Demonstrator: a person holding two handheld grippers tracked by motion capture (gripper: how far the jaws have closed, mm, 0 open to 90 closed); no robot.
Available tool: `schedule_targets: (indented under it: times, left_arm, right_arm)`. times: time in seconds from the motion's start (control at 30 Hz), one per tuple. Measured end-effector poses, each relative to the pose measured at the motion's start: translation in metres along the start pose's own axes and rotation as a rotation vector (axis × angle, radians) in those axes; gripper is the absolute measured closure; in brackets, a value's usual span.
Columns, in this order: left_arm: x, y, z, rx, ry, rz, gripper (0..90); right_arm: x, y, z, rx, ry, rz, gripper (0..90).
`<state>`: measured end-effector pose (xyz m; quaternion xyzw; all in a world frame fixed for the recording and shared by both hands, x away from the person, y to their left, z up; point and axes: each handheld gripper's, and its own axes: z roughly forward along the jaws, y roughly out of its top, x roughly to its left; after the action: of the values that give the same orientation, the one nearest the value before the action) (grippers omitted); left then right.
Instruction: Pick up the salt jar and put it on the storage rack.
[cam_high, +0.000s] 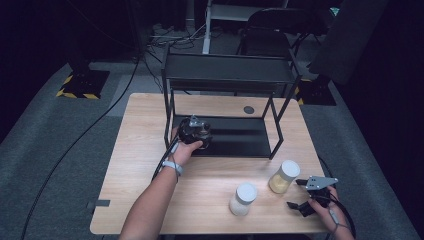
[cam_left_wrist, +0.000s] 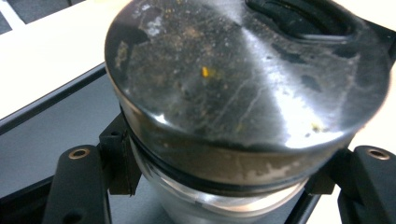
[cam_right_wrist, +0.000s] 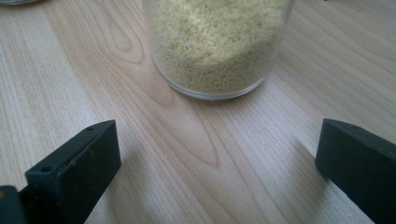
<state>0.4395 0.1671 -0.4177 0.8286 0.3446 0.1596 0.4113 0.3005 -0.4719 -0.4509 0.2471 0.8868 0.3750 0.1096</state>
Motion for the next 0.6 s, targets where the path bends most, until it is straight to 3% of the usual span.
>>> schedule_targets:
  times: [0.17, 0.33, 0.6]
  left_arm:
    - [0.0016, 0.002, 0.0007, 0.023, 0.001, 0.012, 29.9]
    - [0.0081, -0.0053, 0.0005, 0.01, -0.007, -0.01, 29.9]
    - [0.0041, -0.0033, -0.0005, 0.018, 0.009, -0.005, 28.2]
  right_arm:
    - [0.0, 0.0, 0.0, 0.0, 0.0, 0.0, 0.0]
    - [0.0, 0.0, 0.0, 0.0, 0.0, 0.0, 0.0]
    - [0.0001, -0.0001, 0.0, 0.0, 0.0, -0.001, 0.0]
